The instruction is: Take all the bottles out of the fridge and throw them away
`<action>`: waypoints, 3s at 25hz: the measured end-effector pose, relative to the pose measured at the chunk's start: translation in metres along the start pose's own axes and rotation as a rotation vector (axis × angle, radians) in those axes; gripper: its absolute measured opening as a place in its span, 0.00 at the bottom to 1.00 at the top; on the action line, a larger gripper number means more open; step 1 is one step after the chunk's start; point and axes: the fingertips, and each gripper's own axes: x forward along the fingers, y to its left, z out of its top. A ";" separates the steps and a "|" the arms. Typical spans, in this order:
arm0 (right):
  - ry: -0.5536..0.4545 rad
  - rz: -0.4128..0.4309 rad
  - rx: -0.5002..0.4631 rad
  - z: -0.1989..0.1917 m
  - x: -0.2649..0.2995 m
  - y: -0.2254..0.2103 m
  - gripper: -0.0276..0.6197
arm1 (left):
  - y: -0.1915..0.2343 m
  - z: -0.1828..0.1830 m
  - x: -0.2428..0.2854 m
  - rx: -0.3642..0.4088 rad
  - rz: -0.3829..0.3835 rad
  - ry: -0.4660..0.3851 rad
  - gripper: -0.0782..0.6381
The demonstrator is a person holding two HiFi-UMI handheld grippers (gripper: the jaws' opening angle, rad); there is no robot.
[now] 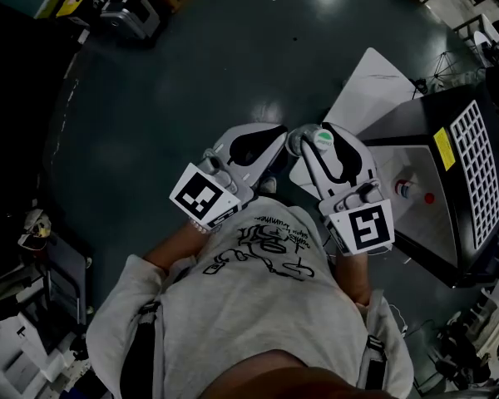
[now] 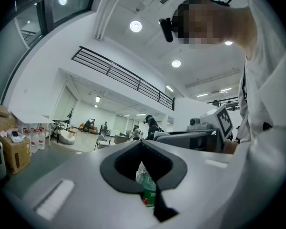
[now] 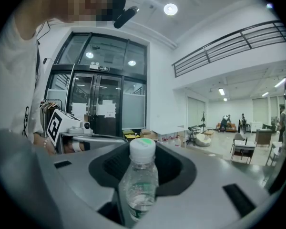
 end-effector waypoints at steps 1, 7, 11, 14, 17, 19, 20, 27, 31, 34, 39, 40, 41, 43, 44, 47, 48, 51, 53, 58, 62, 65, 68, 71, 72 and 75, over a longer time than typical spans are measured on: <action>0.001 0.001 0.002 -0.001 -0.001 -0.001 0.29 | -0.001 -0.001 0.001 -0.003 0.000 0.001 0.12; 0.011 -0.004 -0.003 -0.003 -0.001 -0.004 0.29 | -0.001 -0.003 0.004 -0.002 -0.007 0.001 0.12; 0.013 -0.010 -0.003 -0.002 0.001 -0.002 0.29 | 0.003 -0.003 0.005 -0.001 -0.020 0.005 0.12; 0.012 -0.021 0.003 -0.003 0.007 -0.002 0.29 | 0.008 -0.003 0.005 -0.002 -0.030 0.012 0.12; 0.015 -0.034 0.016 -0.005 0.012 -0.003 0.29 | 0.015 -0.005 0.005 -0.002 -0.041 0.023 0.12; 0.017 -0.039 0.024 -0.008 0.016 -0.003 0.29 | 0.019 -0.008 0.004 -0.002 -0.048 0.033 0.12; 0.018 -0.042 0.027 -0.010 0.018 -0.002 0.29 | 0.020 -0.011 0.003 -0.001 -0.051 0.039 0.12; 0.044 -0.054 0.044 -0.024 0.029 0.005 0.29 | 0.030 -0.023 -0.003 -0.017 -0.066 0.063 0.12; 0.068 -0.060 0.053 -0.035 0.033 0.010 0.29 | 0.031 -0.031 -0.006 -0.030 -0.074 0.074 0.12; 0.085 -0.061 0.063 -0.045 0.037 0.014 0.29 | 0.033 -0.038 -0.008 -0.039 -0.077 0.085 0.12; 0.105 -0.063 0.079 -0.067 0.041 0.020 0.29 | 0.037 -0.056 -0.012 -0.044 -0.077 0.112 0.12; 0.107 -0.062 0.073 -0.071 0.041 0.021 0.29 | 0.038 -0.059 -0.013 -0.047 -0.077 0.114 0.12; 0.109 -0.061 0.068 -0.074 0.042 0.023 0.29 | 0.039 -0.062 -0.014 -0.051 -0.077 0.118 0.12; 0.114 -0.060 0.061 -0.080 0.044 0.026 0.29 | 0.040 -0.069 -0.018 -0.070 -0.074 0.138 0.12; 0.116 -0.061 0.063 -0.083 0.045 0.028 0.29 | 0.041 -0.073 -0.020 -0.082 -0.073 0.152 0.12; 0.122 -0.062 0.076 -0.093 0.047 0.032 0.29 | 0.041 -0.085 -0.024 -0.108 -0.072 0.190 0.12; 0.125 -0.061 0.079 -0.097 0.048 0.034 0.29 | 0.041 -0.088 -0.025 -0.111 -0.073 0.196 0.12; 0.144 -0.064 0.083 -0.107 0.052 0.040 0.29 | 0.044 -0.095 -0.029 -0.108 -0.076 0.205 0.12; 0.150 -0.070 0.089 -0.113 0.055 0.043 0.29 | 0.046 -0.101 -0.032 -0.107 -0.078 0.210 0.12; 0.166 -0.076 0.094 -0.130 0.060 0.050 0.29 | 0.048 -0.117 -0.040 -0.116 -0.081 0.223 0.12; 0.174 -0.083 0.108 -0.144 0.064 0.054 0.29 | 0.051 -0.132 -0.046 -0.121 -0.080 0.242 0.12; 0.193 -0.086 0.126 -0.157 0.065 0.057 0.29 | 0.053 -0.144 -0.051 -0.120 -0.078 0.263 0.12; 0.195 -0.089 0.131 -0.167 0.067 0.060 0.29 | 0.056 -0.155 -0.054 -0.120 -0.075 0.272 0.12; 0.203 -0.087 0.138 -0.177 0.069 0.065 0.29 | 0.057 -0.164 -0.058 -0.126 -0.071 0.282 0.12; 0.205 -0.087 0.140 -0.181 0.070 0.067 0.29 | 0.057 -0.168 -0.060 -0.127 -0.072 0.285 0.12; 0.209 -0.088 0.146 -0.190 0.072 0.072 0.29 | 0.056 -0.179 -0.063 -0.127 -0.079 0.294 0.12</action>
